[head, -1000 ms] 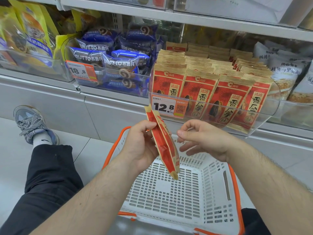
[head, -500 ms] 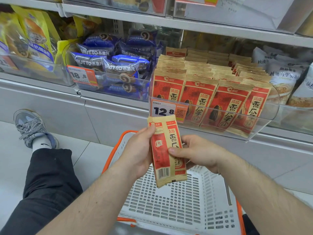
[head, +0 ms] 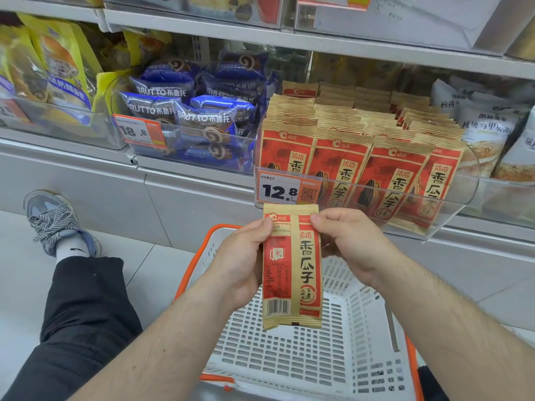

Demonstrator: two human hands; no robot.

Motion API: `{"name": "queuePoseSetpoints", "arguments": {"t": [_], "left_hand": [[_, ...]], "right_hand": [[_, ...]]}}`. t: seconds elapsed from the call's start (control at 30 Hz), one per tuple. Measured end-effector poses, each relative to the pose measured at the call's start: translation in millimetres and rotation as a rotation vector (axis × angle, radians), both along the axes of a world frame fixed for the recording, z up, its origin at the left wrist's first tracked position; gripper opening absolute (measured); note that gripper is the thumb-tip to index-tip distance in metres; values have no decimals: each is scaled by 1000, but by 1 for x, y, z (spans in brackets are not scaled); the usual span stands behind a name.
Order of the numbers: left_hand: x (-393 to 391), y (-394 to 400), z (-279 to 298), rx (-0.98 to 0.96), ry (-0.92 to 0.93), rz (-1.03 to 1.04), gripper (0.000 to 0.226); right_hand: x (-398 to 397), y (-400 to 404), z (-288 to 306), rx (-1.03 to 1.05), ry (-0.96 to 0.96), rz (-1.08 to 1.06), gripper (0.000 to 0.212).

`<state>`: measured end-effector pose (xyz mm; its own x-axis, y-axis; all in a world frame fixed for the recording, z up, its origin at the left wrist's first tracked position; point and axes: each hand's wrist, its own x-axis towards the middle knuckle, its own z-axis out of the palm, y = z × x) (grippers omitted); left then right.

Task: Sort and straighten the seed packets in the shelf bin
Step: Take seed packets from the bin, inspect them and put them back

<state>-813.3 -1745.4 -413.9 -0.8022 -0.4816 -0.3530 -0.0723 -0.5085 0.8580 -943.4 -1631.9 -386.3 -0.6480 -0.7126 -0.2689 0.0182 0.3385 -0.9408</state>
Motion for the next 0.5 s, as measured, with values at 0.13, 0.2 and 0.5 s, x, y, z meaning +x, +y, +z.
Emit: {"name": "queuePoseSetpoints", "arguments": {"t": [0.13, 0.2, 0.5], "left_hand": [[-1, 0, 0, 15, 3, 9, 37], [-2, -1, 0, 30, 5, 10, 37], [-2, -6, 2, 92, -8, 28, 41]], "right_hand": [[0, 1, -2, -11, -8, -9, 30], [-1, 2, -1, -3, 6, 9, 33], [-6, 9, 3, 187, 39, 261, 35]]}}
